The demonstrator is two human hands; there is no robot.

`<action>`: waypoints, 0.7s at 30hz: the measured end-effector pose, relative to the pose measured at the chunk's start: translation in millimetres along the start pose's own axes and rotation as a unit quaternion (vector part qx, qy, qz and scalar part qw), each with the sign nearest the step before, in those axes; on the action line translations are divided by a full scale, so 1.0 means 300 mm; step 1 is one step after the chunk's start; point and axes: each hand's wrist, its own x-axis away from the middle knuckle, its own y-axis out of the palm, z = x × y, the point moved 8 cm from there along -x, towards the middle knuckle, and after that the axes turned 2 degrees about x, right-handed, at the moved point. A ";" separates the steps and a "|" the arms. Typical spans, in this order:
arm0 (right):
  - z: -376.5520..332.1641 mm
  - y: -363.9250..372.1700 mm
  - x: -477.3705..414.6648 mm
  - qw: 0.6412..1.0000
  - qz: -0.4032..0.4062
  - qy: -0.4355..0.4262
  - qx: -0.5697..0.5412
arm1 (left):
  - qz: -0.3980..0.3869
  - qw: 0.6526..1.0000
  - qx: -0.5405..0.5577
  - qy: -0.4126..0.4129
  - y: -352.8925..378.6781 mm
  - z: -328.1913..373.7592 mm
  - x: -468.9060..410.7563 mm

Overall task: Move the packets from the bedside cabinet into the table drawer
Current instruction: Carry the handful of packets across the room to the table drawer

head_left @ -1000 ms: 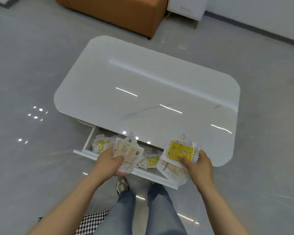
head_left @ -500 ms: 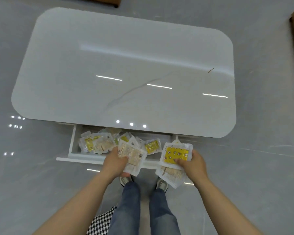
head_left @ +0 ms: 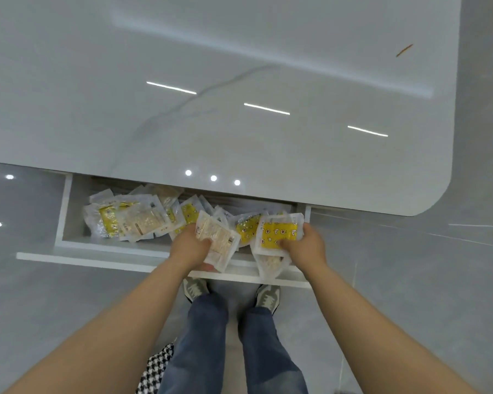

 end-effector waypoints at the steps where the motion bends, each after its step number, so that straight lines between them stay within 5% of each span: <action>1: 0.008 0.020 -0.026 1.000 0.001 0.000 0.004 | -0.001 1.000 -0.008 0.007 0.009 0.002 -0.032; 11: 0.054 0.122 -0.173 0.999 0.002 -0.017 0.035 | 0.017 0.999 0.029 0.041 0.052 -0.009 -0.209; 16: 0.055 0.117 -0.173 0.995 0.019 -0.023 0.100 | 0.073 0.981 -0.160 0.080 0.019 0.002 -0.184; 21: 0.010 0.054 -0.086 0.985 0.034 -0.074 0.152 | 0.049 0.964 -0.229 0.124 0.011 0.062 -0.067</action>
